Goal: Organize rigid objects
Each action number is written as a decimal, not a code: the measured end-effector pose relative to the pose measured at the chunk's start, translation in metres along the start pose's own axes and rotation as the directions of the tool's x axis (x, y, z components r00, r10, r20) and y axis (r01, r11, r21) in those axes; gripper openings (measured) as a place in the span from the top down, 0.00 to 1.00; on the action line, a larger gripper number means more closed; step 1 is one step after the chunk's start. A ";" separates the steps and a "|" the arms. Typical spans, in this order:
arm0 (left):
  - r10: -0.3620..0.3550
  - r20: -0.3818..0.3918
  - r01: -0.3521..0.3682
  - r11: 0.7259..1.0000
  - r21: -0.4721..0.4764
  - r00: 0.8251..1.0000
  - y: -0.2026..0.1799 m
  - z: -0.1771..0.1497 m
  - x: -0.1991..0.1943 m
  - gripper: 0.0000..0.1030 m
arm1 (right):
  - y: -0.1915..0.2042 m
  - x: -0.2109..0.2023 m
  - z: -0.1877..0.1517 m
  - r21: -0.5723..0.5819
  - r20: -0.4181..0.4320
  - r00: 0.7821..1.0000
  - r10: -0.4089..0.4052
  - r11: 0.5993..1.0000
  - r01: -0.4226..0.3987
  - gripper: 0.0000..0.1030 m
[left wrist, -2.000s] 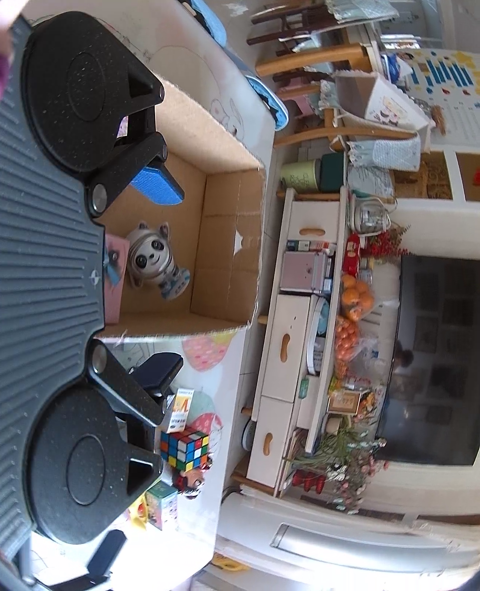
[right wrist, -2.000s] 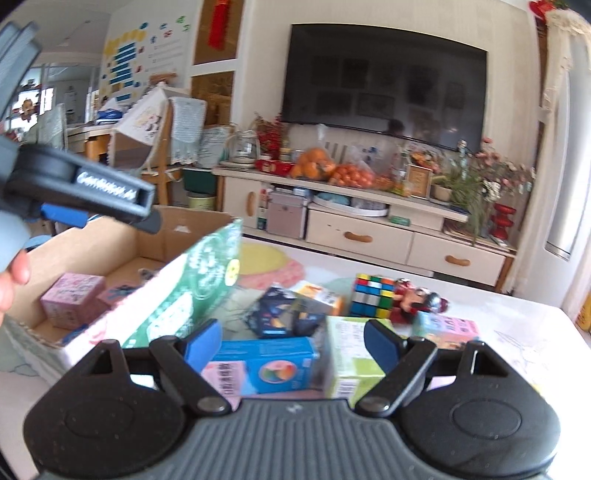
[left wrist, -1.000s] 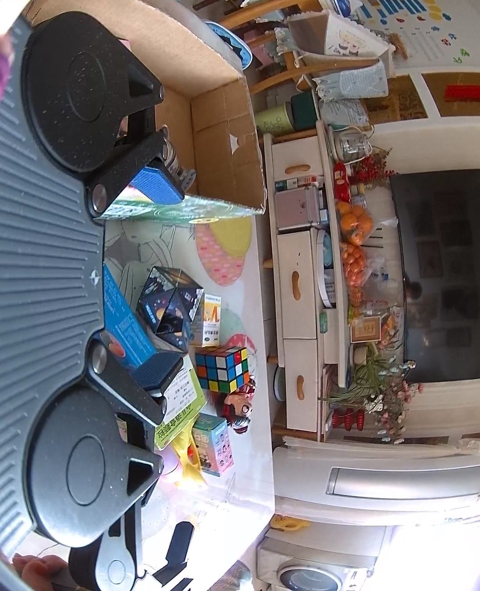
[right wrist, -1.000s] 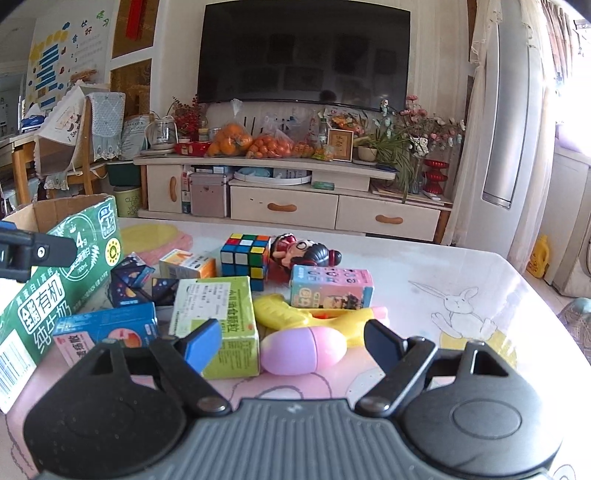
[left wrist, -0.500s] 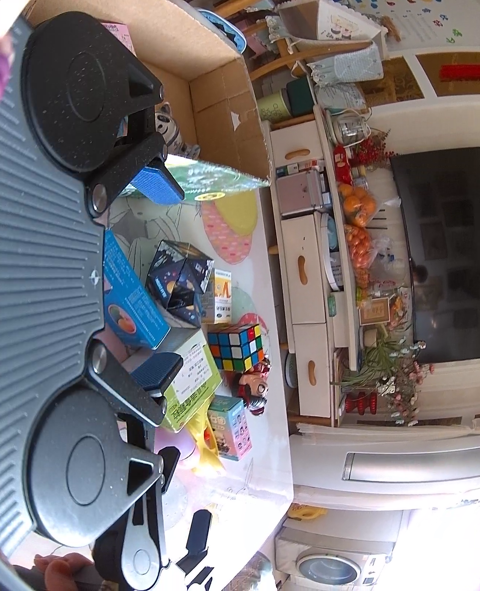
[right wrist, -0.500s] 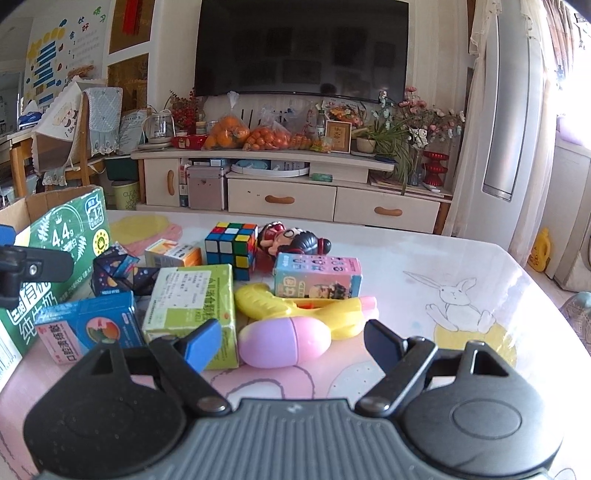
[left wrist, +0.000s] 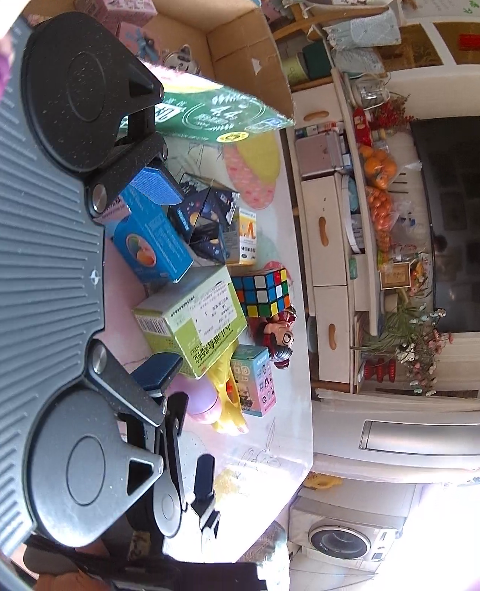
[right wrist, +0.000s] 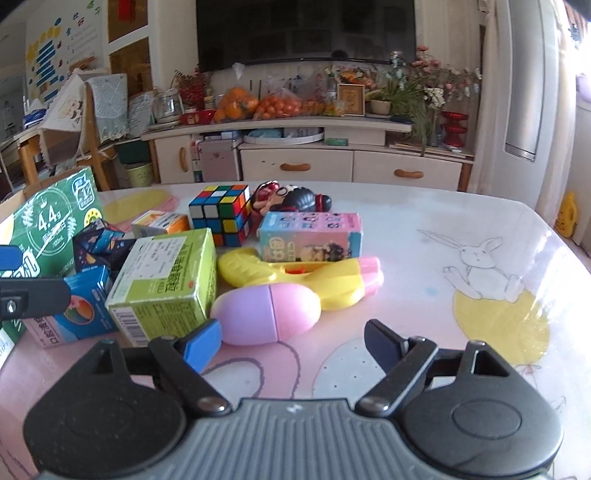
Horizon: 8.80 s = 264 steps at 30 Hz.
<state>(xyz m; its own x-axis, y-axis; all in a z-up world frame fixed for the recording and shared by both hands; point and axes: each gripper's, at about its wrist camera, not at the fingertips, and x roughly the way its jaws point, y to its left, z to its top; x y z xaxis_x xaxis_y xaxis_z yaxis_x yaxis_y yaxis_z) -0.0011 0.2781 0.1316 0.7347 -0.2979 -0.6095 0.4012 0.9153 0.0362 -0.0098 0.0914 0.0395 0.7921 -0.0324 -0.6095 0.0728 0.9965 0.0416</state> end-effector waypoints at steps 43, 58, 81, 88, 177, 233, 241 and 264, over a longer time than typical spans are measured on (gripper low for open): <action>0.002 -0.065 -0.016 0.976 -0.219 0.998 -0.033 0.027 0.086 0.00 | -0.030 0.004 -0.006 -0.098 -0.019 1.000 0.024 0.995 -0.026 0.27; 0.098 -0.088 -0.108 0.987 -0.120 0.991 -0.042 0.026 0.118 0.00 | -0.037 0.011 -0.003 -0.006 -0.028 0.999 0.032 0.999 -0.032 0.17; 0.033 -0.066 -0.042 0.988 -0.147 0.997 -0.050 0.012 0.096 0.16 | -0.039 0.005 -0.003 -0.004 0.031 0.999 -0.034 0.999 0.034 0.31; -0.003 -0.063 -0.007 0.986 -0.168 0.998 -0.045 0.007 0.079 0.16 | -0.033 -0.003 -0.005 -0.044 0.046 0.998 -0.046 0.998 0.048 0.31; -0.066 0.048 0.077 0.959 -0.273 0.997 0.005 0.009 -0.005 0.17 | -0.015 0.011 0.012 0.190 0.049 0.999 -0.025 0.982 0.015 0.33; 0.012 -0.012 -0.015 0.954 -0.298 1.000 0.003 0.010 0.006 0.17 | 0.021 0.009 0.028 -0.022 0.197 0.976 -0.095 0.995 0.102 0.20; 0.006 -0.001 -0.006 0.962 -0.274 1.000 -0.004 0.010 0.011 0.17 | -0.010 0.055 0.035 -0.037 0.117 0.987 -0.114 0.992 0.119 0.15; -0.011 0.052 0.027 0.951 -0.309 0.999 0.011 0.013 -0.005 0.17 | 0.002 0.015 0.032 -0.042 0.201 0.970 -0.139 0.988 0.151 0.68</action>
<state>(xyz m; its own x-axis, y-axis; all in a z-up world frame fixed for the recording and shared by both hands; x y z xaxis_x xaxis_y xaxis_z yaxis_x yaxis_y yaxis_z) 0.0060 0.2860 0.1452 0.7575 -0.3216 -0.5681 0.2315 0.9460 -0.2269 0.0214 0.0905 0.0562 0.8798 -0.1860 -0.4375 0.1661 0.9825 -0.0837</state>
